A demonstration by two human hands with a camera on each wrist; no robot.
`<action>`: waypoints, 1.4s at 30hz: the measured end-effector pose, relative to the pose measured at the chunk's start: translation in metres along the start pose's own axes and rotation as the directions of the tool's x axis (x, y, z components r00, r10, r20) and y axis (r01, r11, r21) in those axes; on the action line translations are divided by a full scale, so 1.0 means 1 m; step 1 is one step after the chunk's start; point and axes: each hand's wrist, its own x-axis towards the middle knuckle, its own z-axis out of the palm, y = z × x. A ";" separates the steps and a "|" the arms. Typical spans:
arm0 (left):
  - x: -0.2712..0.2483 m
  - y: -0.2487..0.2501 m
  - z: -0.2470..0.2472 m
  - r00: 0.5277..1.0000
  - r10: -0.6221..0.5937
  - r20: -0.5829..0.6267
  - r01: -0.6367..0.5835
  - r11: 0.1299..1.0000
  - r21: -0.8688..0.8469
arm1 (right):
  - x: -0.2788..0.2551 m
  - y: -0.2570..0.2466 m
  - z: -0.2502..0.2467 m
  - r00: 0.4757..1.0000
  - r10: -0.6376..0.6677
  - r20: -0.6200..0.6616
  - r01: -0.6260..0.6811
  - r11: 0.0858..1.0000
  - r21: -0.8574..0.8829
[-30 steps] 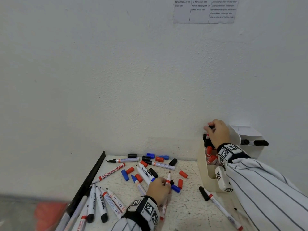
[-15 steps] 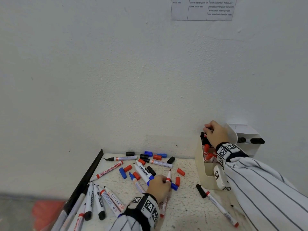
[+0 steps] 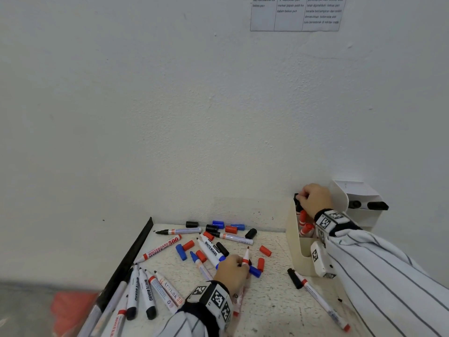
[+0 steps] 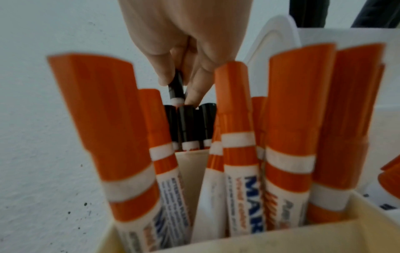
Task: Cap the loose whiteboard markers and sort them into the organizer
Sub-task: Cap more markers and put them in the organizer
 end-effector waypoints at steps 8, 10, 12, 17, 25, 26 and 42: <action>0.002 0.000 -0.001 1.000 0.004 0.011 -0.004 1.000 0.017 | 0.006 0.006 0.006 0.997 0.015 0.074 -0.011 0.999 -0.053; 0.003 -0.001 -0.001 1.000 0.002 0.010 -0.002 1.000 0.017 | 0.004 0.004 0.006 0.996 0.015 0.089 -0.010 0.998 -0.061; 0.002 -0.002 -0.001 1.000 -0.005 0.009 0.004 1.000 0.028 | 0.002 0.001 0.004 0.990 0.013 0.138 -0.003 0.997 -0.076; 0.001 -0.004 -0.006 0.999 -0.029 -0.034 0.028 0.999 -0.031 | 0.001 -0.005 -0.001 0.977 0.014 0.211 0.011 0.993 -0.114; -0.010 0.000 -0.023 0.986 -0.008 -0.166 -0.002 0.998 -0.060 | -0.041 -0.052 0.017 0.898 -0.288 0.331 0.283 0.957 0.066; -0.012 0.000 -0.026 0.986 -0.015 -0.168 0.004 0.998 -0.064 | -0.049 -0.055 0.024 0.851 -0.245 0.465 0.251 0.967 0.051; -0.041 -0.024 -0.044 0.991 0.017 -0.131 -0.022 0.999 -0.032 | -0.112 -0.024 0.059 0.841 0.027 0.541 0.000 0.999 -0.049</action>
